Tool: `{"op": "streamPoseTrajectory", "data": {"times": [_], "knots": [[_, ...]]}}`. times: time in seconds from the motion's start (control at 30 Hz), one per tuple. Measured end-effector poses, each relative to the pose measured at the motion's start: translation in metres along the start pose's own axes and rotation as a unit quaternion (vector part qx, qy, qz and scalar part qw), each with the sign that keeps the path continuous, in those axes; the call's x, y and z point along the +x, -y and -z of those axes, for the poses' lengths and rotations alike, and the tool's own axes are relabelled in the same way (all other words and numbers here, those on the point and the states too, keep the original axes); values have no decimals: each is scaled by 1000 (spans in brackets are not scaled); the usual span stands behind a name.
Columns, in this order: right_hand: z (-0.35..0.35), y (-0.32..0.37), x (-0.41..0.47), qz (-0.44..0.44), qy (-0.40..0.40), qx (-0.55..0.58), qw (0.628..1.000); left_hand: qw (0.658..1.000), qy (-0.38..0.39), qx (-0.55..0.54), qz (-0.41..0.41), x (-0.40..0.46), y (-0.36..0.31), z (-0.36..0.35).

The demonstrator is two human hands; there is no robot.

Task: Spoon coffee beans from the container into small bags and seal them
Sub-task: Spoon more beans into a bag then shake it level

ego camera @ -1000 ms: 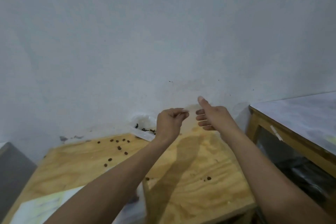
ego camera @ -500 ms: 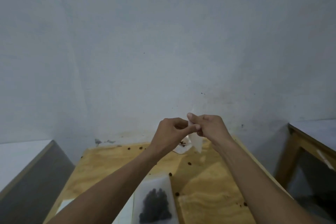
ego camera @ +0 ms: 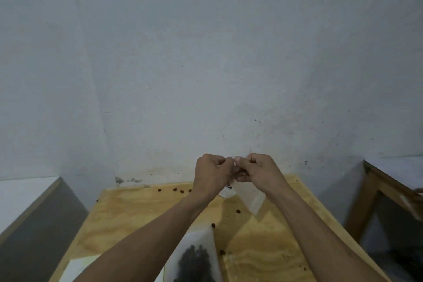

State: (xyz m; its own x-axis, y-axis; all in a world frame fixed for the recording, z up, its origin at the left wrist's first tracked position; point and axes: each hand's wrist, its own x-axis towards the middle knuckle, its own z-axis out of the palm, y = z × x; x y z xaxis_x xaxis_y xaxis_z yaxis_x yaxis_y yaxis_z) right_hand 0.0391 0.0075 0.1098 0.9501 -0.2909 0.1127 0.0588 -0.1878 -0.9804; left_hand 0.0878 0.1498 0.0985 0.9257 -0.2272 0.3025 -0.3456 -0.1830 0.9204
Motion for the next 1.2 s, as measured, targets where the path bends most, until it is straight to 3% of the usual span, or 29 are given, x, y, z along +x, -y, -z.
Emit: {"op": "streamPoseTrajectory", "data": {"times": [0.1, 0.2, 0.27, 0.37, 0.5, 0.57, 0.73, 0.83, 0.87, 1.0, 1.2], "knots": [[-9, -4, -2, 2, -16, -25, 1000, 998, -61, -1, 32, 11, 5, 3], [-9, -1, 0, 8, -30, -25, 999, 998, -40, 42, -9, 11, 1, 12], [-4, 7, 2, 2, -15, 5, 1000, 996, 40, 65, -46, 6, -7, 21], [3, 17, 2, 12, 41, 19, 999, 973, 202, 110, -33, 8, -10, 41], [2, 22, -1, 10, 118, -10, 993, 932, 281, 215, -71, 13, -10, 51], [4, 20, 0, 6, 119, -48, 992, 919, 267, 270, -108, 13, -8, 49], [5, 6, 7, 13, -4, -248, 969, 882, 206, 380, -189, 13, 4, 42], [6, 7, 5, 62, -62, -265, 960, 868, 173, 413, -216, 14, 12, 41], [8, 7, 7, 74, -59, -244, 965, 865, 163, 417, -226, 15, 14, 41], [10, 6, 11, 28, 79, -168, 982, 860, 157, 408, -263, 16, 23, 37], [2, 2, 24, -8, 105, -224, 969, 863, 148, 386, -290, 15, 33, 27]]}}
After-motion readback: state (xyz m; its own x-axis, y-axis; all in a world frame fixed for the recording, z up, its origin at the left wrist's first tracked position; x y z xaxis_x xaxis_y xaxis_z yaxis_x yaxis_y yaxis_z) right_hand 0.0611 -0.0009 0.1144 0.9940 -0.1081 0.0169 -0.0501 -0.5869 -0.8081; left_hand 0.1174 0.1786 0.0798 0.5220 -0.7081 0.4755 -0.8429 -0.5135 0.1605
